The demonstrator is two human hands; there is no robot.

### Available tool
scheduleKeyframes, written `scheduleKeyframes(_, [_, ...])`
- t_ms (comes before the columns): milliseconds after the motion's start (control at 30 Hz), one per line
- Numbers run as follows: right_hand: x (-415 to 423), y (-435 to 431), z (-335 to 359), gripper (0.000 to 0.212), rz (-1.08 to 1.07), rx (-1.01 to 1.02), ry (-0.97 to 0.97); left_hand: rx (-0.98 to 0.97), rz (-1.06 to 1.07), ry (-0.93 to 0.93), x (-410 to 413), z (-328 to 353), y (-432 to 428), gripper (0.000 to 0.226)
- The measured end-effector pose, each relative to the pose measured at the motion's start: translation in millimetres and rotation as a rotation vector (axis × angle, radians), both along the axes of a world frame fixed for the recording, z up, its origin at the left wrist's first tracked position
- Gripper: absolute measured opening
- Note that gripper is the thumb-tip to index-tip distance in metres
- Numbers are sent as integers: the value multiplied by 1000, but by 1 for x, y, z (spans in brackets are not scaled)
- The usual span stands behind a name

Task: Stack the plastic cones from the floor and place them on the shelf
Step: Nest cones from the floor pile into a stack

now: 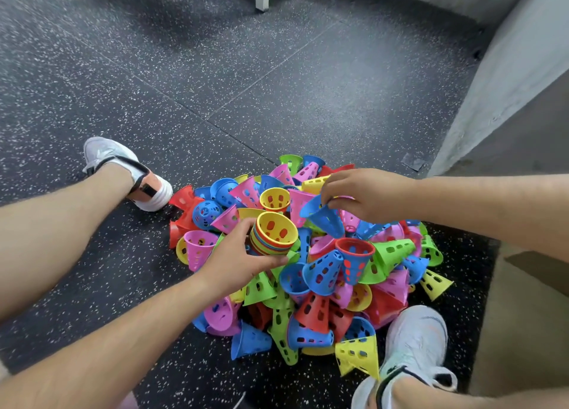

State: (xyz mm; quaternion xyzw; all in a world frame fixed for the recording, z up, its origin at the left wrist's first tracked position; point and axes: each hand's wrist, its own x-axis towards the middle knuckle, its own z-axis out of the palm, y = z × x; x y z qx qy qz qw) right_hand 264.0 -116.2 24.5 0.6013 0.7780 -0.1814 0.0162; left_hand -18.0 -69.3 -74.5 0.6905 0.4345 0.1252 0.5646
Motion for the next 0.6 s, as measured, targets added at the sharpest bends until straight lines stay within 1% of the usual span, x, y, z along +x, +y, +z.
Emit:
scheduleKeyframes(67, [3, -9, 6, 14, -115, 43, 91, 3, 4, 0, 2, 2, -1, 71])
scheduleKeyframes(167, [-1, -11, 16, 13, -230, 152, 197, 10, 20, -19, 4, 10, -2, 67])
scheduleKeyframes(233, [-11, -8, 22, 13, -272, 186, 269, 11, 13, -25, 6, 14, -2, 66])
scheduleKeyframes(400, [-54, -4, 12, 11, -370, 219, 351, 10, 28, -73, 5, 15, 2, 65])
scheduleKeyframes(500, [-85, -5, -5, 11, -359, 241, 439, -1, 76, -119, 1, 15, 3, 63])
scheduleKeyframes(600, [-102, -8, -13, 13, -292, 277, 443, -28, 138, -157, -4, 15, 6, 59])
